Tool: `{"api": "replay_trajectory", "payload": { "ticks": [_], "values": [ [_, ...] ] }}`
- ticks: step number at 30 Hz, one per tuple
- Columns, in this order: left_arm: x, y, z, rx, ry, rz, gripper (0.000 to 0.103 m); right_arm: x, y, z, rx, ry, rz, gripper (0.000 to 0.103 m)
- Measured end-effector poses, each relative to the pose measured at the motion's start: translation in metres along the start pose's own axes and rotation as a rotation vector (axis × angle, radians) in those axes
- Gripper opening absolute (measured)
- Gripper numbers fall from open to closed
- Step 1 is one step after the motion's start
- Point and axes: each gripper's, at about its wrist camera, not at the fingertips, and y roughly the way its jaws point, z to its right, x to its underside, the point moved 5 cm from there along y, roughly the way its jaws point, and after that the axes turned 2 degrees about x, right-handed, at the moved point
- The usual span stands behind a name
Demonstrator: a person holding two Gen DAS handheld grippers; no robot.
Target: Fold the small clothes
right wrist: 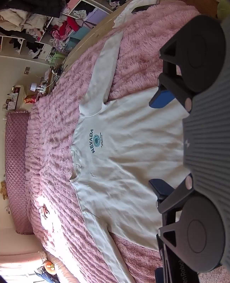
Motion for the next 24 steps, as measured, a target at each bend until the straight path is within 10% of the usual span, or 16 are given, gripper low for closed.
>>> {"api": "replay_trajectory", "payload": {
  "ticks": [24],
  "values": [
    [0.004,0.0063,0.0024,-0.009,0.011,-0.024,0.099,-0.0003,-0.0014,0.0018,0.004,-0.002,0.0,0.083]
  ]
}}
